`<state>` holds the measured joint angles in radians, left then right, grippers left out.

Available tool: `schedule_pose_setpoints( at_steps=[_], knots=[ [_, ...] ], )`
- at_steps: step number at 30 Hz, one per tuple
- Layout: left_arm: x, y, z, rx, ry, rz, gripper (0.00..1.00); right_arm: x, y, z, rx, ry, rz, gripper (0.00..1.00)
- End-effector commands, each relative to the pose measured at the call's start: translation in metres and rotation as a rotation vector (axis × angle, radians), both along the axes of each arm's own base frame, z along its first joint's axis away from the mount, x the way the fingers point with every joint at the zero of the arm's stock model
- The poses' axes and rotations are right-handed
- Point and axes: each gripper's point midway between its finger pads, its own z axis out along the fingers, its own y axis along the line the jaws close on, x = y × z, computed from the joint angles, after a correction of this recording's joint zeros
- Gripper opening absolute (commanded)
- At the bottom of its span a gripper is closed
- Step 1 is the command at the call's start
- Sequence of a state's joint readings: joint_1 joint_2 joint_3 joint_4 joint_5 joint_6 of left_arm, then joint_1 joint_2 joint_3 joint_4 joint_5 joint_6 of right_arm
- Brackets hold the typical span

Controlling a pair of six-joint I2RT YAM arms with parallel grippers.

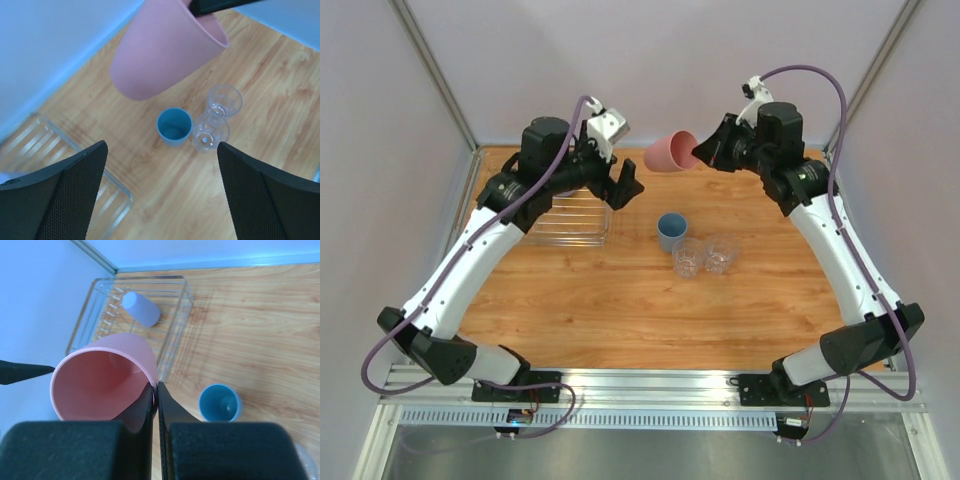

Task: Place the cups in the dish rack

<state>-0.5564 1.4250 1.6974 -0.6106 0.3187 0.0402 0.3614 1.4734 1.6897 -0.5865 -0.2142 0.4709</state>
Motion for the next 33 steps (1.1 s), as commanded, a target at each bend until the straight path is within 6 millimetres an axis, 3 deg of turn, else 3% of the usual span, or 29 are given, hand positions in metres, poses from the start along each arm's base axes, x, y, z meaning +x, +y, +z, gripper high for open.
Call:
schedule_pose_setpoints(
  at_steps=[1, 2, 3, 4, 6, 11, 13, 18, 23, 33],
  knots=[
    [-0.038, 0.005, 0.015, 0.084, -0.315, -0.236, 1.0, -0.02, 0.02, 0.039, 0.16, 0.001, 0.141, 0.0],
    [-0.039, 0.011, 0.014, 0.138, -0.42, -0.258, 1.0, -0.023, 0.02, 0.044, 0.175, 0.0, 0.164, 0.0],
    [-0.049, 0.018, 0.025, 0.135, -0.505, -0.26, 1.0, -0.026, 0.023, 0.045, 0.186, 0.01, 0.19, 0.01],
    [-0.047, 0.019, 0.019, 0.14, -0.549, -0.264, 1.0, -0.035, 0.028, 0.048, 0.209, 0.025, 0.24, 0.0],
    [-0.055, 0.019, 0.026, 0.115, -0.594, -0.303, 1.0, -0.043, 0.032, 0.053, 0.236, 0.033, 0.284, 0.01],
    [-0.038, 0.011, 0.027, 0.095, -0.536, -0.334, 1.0, -0.059, 0.041, 0.056, 0.291, 0.079, 0.361, 0.0],
    [-0.032, 0.008, 0.032, 0.083, -0.553, -0.33, 1.0, -0.06, 0.042, 0.049, 0.298, 0.104, 0.363, 0.0],
    [-0.028, -0.003, 0.035, 0.05, -0.584, -0.373, 1.0, -0.069, 0.054, 0.051, 0.399, 0.144, 0.437, 0.0],
    [-0.026, -0.015, 0.041, -0.016, -0.591, -0.409, 1.0, -0.072, 0.056, 0.048, 0.378, 0.151, 0.436, 0.0],
    [-0.017, -0.026, 0.018, -0.025, -0.532, -0.449, 0.88, -0.082, 0.059, 0.049, 0.387, 0.171, 0.47, 0.0]
  ],
)
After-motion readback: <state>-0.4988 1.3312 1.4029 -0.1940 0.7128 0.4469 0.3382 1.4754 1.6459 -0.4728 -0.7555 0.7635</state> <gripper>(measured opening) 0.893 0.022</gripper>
